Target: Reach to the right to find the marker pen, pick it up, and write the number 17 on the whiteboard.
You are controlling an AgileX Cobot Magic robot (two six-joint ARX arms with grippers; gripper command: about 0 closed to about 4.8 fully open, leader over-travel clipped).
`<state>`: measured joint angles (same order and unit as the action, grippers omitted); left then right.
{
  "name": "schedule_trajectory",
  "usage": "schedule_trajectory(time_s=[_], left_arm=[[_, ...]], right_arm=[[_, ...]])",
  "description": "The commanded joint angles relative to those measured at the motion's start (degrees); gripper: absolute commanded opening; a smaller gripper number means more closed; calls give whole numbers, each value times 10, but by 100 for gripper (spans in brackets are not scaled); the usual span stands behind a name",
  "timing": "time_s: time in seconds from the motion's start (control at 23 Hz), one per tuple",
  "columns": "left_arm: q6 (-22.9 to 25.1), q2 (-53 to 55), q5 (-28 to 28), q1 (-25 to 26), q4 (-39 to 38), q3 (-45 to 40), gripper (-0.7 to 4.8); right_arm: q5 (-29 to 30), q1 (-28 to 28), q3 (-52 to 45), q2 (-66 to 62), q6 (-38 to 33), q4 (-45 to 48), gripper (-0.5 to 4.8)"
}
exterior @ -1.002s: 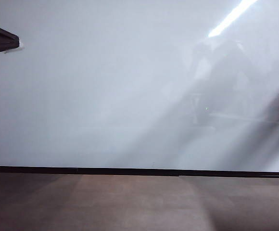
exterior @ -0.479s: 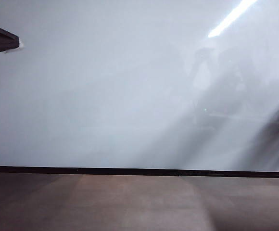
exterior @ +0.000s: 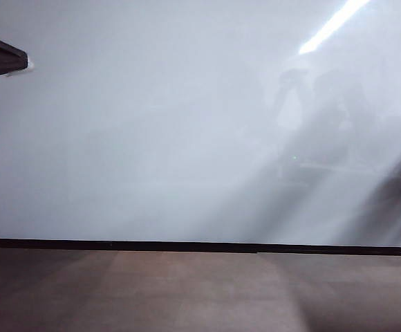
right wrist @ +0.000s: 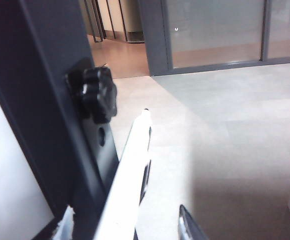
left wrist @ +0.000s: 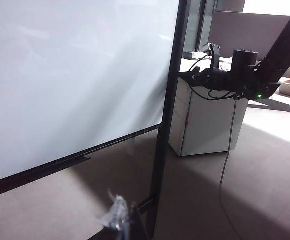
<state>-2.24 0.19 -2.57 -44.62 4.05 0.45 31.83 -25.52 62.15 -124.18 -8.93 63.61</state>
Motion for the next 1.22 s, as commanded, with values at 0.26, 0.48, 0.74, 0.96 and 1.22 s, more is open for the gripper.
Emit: schedule_trajectory(time_s=[0.26,0.48,0.74,0.96,1.22], left_arm=[[1,0,0,1,7,0,-5],[1,0,0,1,7,0,-5],[1,0,0,1,7,0,-5],[1,0,0,1,7,0,-5],[1,0,0,1,7,0,-5]], right_arm=[[4,1,1,1,2,8,247],[16,0,-10,2,2,5,247],[13,-2,-20,2,-8,45,247],[13,-2,-20,2,-14,53,225],[11,-2,-20,2,-14,53,201]])
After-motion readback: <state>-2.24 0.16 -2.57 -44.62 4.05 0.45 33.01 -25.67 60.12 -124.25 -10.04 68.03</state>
